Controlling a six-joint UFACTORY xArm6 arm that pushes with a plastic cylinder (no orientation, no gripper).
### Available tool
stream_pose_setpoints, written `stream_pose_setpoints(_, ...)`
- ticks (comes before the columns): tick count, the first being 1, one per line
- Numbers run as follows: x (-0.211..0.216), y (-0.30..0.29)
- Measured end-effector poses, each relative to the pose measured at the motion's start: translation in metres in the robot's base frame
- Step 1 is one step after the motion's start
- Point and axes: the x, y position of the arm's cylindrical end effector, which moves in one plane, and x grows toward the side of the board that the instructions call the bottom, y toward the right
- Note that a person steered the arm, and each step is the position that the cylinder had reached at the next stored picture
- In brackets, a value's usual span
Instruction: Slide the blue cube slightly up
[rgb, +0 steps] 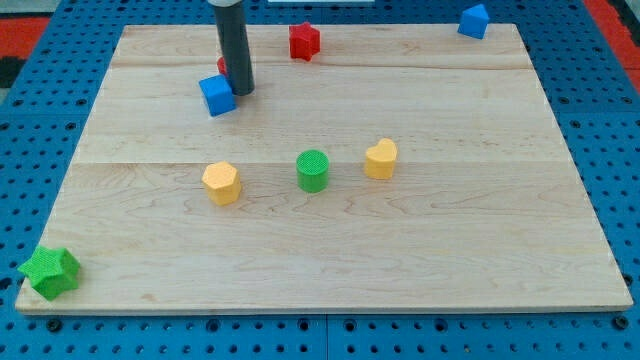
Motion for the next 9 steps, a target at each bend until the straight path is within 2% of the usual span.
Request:
stream_pose_setpoints(1, 0.0, -0.016)
stream_pose_setpoints(2, 0.01, 0.009)
stream_pose_setpoints(3, 0.038, 0.012)
stream_pose_setpoints(4, 0.049, -0.024)
stream_pose_setpoints(6, 0.0, -0.035)
stream_pose_setpoints(8, -0.009, -0.128)
stream_pose_setpoints(9, -0.009, -0.132)
